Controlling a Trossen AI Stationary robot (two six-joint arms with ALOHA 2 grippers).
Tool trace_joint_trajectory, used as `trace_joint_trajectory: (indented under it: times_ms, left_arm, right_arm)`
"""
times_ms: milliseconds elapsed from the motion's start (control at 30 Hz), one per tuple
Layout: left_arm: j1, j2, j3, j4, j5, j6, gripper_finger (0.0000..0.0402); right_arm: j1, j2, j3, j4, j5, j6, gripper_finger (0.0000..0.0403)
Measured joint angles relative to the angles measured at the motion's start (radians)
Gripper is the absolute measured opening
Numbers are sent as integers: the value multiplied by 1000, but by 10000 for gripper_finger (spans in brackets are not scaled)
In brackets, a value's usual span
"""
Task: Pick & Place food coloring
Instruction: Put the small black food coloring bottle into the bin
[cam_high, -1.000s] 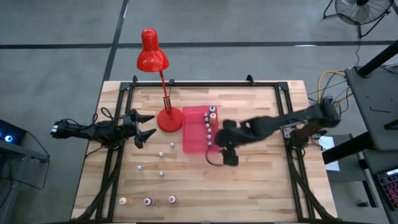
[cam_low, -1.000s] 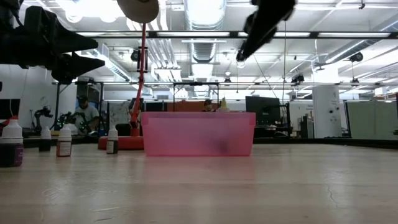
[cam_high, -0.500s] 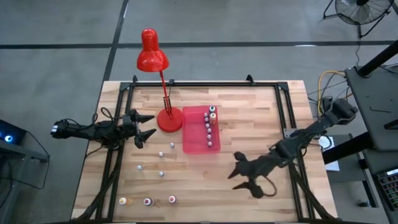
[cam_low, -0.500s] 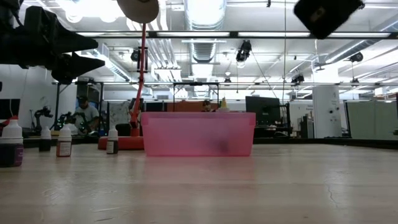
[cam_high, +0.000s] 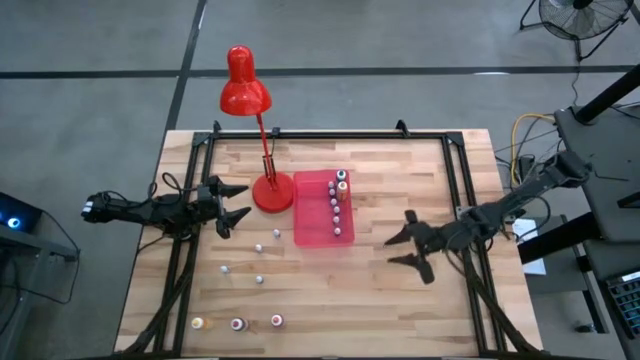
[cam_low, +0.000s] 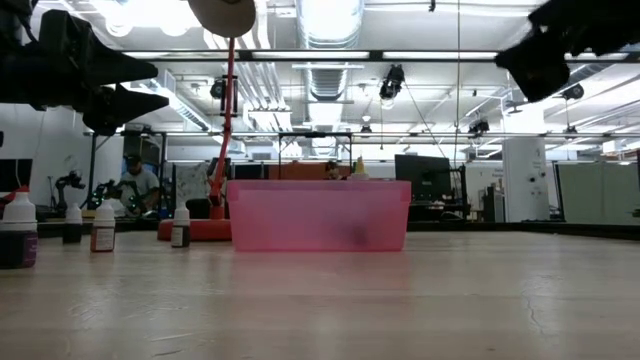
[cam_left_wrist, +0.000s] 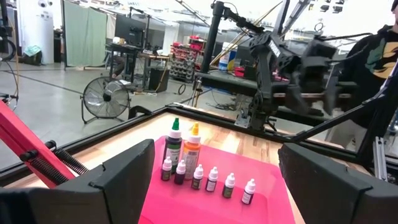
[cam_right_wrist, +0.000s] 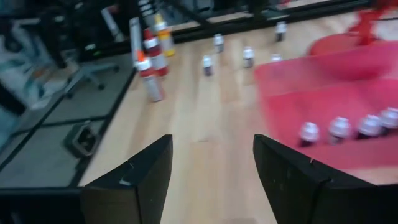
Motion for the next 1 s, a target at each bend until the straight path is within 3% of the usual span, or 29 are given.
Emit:
trace_joint_trajectory:
  times_ms: [233, 567, 867, 1000]
  left_arm:
    - [0, 0, 0, 0, 0, 0, 314]
    - [0, 0, 0, 0, 0, 0, 314]
    - [0, 0, 0, 0, 0, 0, 314]
    - [0, 0, 0, 0, 0, 0, 314]
  right_arm:
    - [-65, -193, -156, -1, 108, 67, 215]
    - [-193, -424, -322, 1, 149, 103, 215]
    - [-249, -593, -395, -47, 275, 117, 215]
    - [-280, -662, -394, -51, 361, 47, 215]
